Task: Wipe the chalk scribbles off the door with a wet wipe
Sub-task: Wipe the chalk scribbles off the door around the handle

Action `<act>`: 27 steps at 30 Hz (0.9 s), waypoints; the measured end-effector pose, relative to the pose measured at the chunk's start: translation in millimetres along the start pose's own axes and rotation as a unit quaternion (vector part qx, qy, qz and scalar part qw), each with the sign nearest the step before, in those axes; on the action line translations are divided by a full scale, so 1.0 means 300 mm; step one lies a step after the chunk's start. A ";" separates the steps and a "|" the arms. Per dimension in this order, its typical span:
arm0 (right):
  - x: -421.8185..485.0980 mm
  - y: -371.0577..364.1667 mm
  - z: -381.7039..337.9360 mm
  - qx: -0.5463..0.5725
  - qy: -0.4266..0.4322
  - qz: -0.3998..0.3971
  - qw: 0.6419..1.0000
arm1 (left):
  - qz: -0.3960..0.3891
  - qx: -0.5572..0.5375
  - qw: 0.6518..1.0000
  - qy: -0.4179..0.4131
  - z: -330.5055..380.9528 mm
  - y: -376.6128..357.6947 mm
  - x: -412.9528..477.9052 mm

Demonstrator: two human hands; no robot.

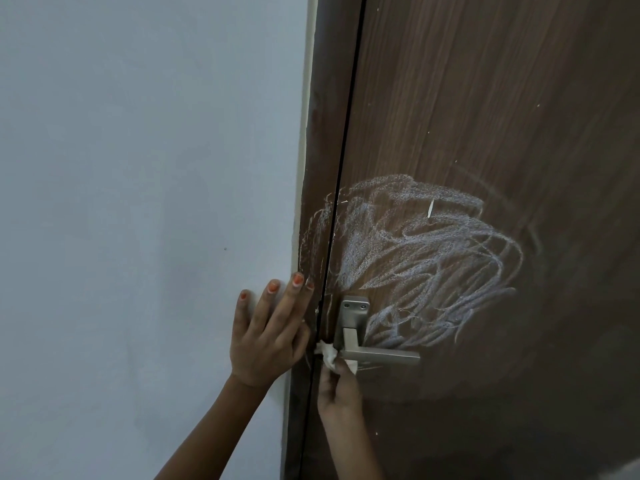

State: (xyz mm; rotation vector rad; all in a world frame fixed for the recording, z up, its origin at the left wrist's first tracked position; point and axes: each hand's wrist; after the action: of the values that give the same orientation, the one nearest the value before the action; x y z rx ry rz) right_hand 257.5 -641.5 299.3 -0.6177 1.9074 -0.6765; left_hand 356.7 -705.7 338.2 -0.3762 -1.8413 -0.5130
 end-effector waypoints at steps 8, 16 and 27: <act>-0.024 -0.036 -0.023 0.201 -0.157 -0.073 0.964 | 0.006 -0.003 1.000 -0.007 -0.001 0.000 0.000; -0.001 -0.004 -0.043 0.084 -0.110 0.007 0.990 | 0.004 -0.007 1.000 -0.009 0.000 0.003 0.001; 0.058 0.026 -0.014 -0.147 0.283 0.050 0.946 | 0.007 -0.007 1.000 -0.007 0.000 -0.002 -0.002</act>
State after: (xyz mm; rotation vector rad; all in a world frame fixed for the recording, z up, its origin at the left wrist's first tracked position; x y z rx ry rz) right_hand 245.9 -646.9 284.6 -0.5388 2.5913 -0.5402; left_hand 356.7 -706.1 337.5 -0.4029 -1.8473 -0.5155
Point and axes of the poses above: each hand's wrist, its own x-axis towards the middle knuckle, its own y-axis out of the back of the hand, z = x × y, and after that the axes turned 6 degrees about -x, right-handed
